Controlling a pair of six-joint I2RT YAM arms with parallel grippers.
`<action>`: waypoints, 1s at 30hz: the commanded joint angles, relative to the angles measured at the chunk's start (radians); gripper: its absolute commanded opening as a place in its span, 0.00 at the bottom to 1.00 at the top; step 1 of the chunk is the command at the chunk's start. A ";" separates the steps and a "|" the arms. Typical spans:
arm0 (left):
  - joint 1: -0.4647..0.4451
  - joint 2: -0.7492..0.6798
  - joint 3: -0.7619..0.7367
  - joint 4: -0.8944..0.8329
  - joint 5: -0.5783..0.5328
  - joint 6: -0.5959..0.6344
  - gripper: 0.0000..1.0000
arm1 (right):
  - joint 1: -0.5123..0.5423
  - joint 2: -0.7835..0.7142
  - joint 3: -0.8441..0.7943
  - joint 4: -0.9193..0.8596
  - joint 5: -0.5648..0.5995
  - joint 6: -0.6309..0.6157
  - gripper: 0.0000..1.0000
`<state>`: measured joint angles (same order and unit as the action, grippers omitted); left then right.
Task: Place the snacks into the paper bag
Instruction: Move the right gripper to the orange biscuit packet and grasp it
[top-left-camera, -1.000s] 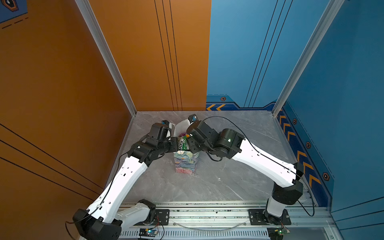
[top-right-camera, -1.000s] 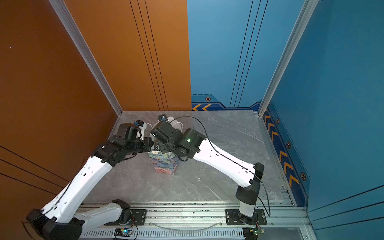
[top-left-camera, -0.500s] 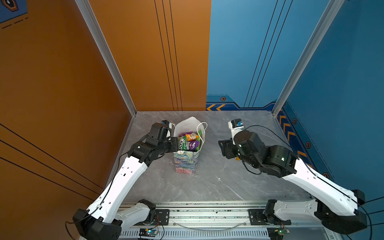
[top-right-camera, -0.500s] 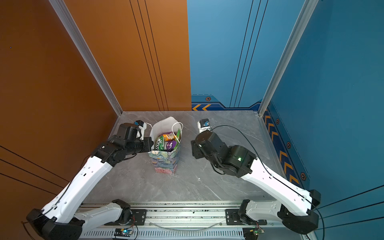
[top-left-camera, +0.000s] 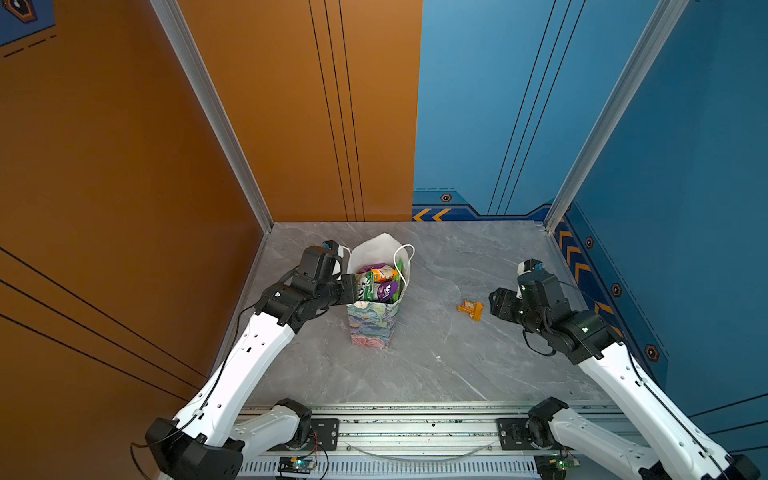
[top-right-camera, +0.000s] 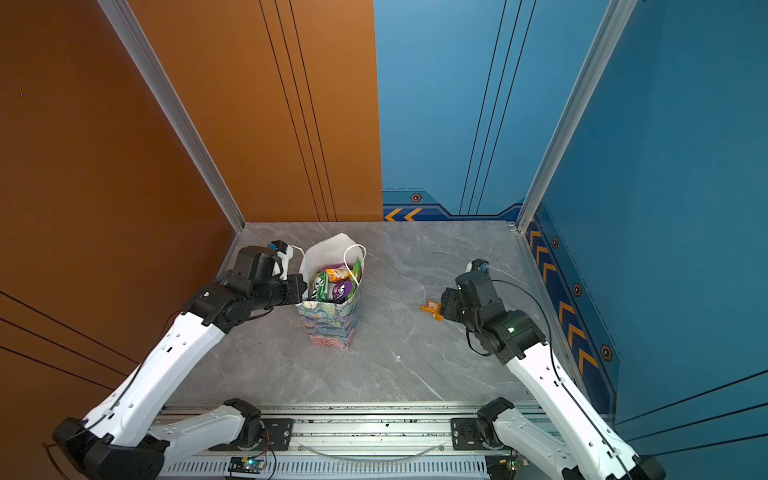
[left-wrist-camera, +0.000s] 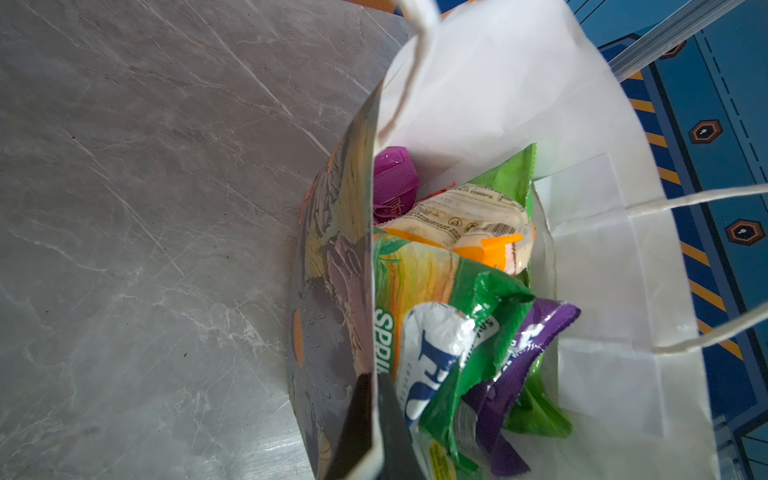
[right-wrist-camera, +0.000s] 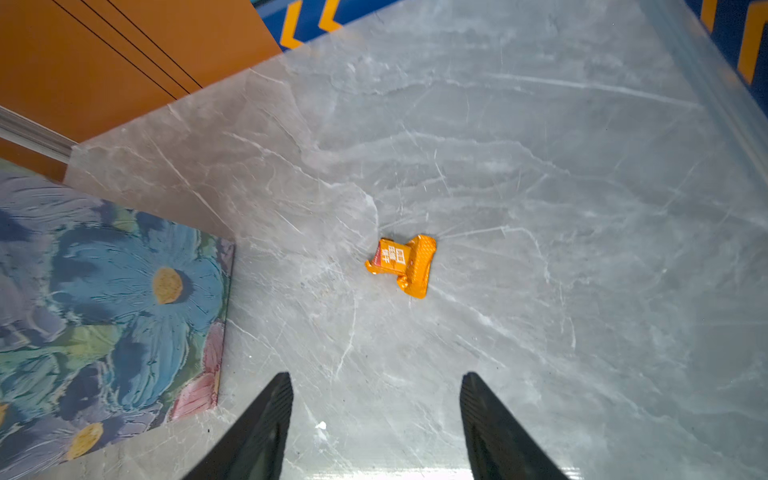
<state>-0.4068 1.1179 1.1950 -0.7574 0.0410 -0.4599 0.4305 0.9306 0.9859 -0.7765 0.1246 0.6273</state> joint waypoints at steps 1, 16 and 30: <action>-0.002 -0.047 0.009 0.061 -0.018 0.023 0.02 | -0.051 0.026 -0.054 0.058 -0.106 0.002 0.68; -0.002 -0.043 0.010 0.061 -0.016 0.023 0.02 | -0.139 0.252 -0.143 0.201 -0.158 -0.011 0.81; -0.001 -0.040 0.009 0.061 -0.020 0.024 0.02 | -0.052 0.492 -0.052 0.254 -0.049 0.018 0.80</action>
<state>-0.4068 1.1145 1.1950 -0.7605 0.0410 -0.4595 0.3599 1.3914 0.8845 -0.5381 0.0212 0.6296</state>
